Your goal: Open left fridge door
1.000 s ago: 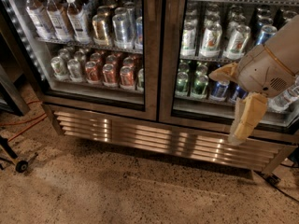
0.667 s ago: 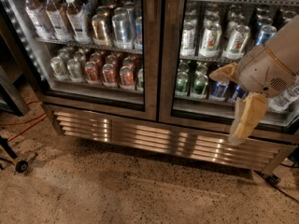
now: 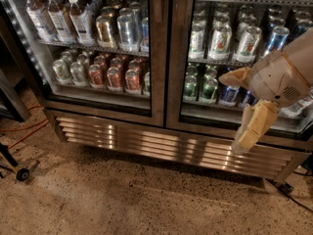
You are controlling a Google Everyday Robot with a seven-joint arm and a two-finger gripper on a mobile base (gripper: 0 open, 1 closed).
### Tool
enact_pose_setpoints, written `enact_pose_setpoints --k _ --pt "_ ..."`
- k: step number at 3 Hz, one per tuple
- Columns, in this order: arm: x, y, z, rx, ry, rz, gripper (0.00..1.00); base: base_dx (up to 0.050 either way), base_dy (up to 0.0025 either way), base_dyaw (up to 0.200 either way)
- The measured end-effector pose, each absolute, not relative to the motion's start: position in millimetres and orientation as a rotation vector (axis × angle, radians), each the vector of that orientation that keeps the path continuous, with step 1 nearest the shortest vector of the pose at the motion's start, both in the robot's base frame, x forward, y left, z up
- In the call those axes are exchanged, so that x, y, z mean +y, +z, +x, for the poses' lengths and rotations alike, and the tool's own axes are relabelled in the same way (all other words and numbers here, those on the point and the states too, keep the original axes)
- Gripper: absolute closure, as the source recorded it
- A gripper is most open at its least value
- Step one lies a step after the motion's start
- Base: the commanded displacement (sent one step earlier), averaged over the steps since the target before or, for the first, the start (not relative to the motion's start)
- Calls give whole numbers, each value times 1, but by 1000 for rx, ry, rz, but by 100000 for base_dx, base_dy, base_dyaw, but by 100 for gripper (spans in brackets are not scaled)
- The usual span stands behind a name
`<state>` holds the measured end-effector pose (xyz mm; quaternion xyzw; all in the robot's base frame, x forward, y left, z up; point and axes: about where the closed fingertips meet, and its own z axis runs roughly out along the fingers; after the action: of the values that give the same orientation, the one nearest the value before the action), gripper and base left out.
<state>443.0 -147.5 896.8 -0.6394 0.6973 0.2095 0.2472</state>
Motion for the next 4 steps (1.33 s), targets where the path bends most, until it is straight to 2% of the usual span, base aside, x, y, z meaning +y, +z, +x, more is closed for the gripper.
enact_pose_setpoints --k 2,3,4 --pt "-148 901 442 1910 527 -1604 0 0 0 0" --pt "-143 900 441 1816 676 -1596 0 0 0 0" --pt "-140 897 439 1566 969 -1561 0 0 0 0"
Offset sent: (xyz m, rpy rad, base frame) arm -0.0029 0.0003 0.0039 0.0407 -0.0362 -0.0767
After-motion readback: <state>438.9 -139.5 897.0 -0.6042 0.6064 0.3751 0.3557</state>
